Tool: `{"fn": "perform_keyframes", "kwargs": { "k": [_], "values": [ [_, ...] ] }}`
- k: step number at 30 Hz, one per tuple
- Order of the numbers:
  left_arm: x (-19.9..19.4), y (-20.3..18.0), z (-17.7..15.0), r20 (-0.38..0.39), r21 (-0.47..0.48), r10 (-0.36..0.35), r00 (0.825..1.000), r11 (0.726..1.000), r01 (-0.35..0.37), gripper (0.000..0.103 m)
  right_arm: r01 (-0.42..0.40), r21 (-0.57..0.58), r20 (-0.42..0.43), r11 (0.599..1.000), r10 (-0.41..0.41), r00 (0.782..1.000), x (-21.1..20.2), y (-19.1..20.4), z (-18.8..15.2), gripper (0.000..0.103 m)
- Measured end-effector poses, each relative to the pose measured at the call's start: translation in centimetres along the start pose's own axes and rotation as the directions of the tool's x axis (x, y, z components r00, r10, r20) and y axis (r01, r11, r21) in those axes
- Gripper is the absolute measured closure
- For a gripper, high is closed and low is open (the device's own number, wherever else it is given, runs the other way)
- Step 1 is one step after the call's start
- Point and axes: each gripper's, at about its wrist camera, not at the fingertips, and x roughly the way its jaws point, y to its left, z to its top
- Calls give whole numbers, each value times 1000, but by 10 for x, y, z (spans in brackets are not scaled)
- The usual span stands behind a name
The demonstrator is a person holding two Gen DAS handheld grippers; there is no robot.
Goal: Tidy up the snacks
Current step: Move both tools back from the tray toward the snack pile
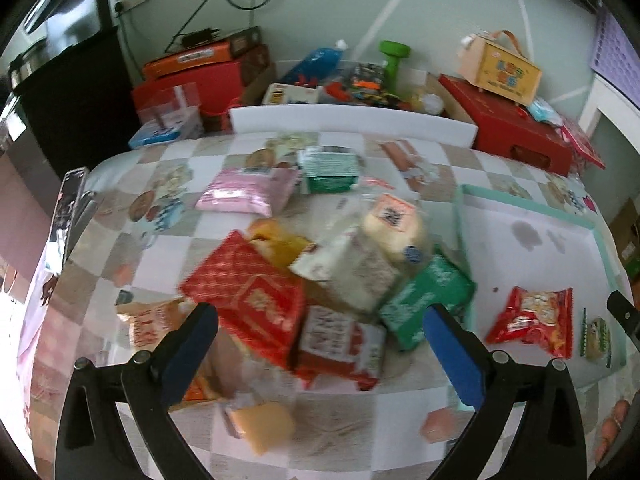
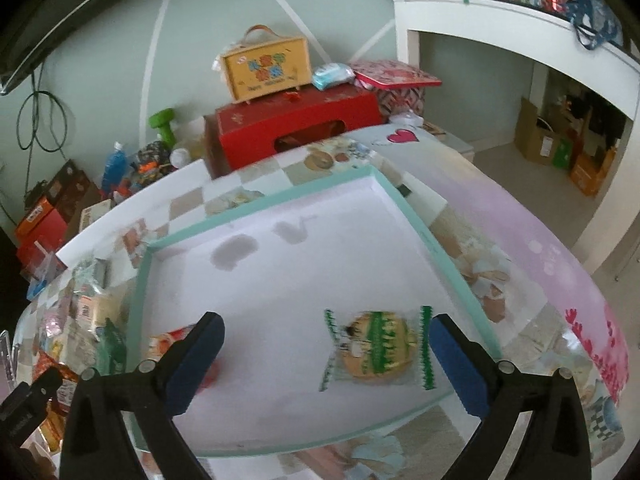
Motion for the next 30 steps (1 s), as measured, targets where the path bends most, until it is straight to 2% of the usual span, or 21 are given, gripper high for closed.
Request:
{"fn": "perform_keyframes", "kwargs": {
  "k": [9, 16, 19, 21, 26, 30],
  "values": [
    [-4, 63, -5, -48, -94, 18, 999, 995, -23, 1, -66, -96, -25, 993, 64, 998, -7, 47, -5, 0],
    [-7, 112, -14, -99, -175, 44, 994, 983, -61, 1, -177, -121, -5, 977, 178, 984, -29, 88, -11, 0],
    [-9, 128, -19, -110, -206, 46, 993, 976, -68, 1, -254, -146, -14, 956, 254, 967, -35, 108, -18, 0],
    [-10, 137, -22, -119, -227, 30, 993, 972, -56, 1, -295, -177, -36, 939, 293, 955, -37, 125, -24, 0],
    [-9, 151, -29, -136, -285, -27, 990, 958, -12, 1, -330, -267, -82, 905, 320, 944, -45, 159, -46, 0],
    [-3, 156, -35, -167, -311, -60, 984, 950, 5, 1, -384, -294, -165, 875, 349, 922, -43, 182, -64, 0]
  ]
}}
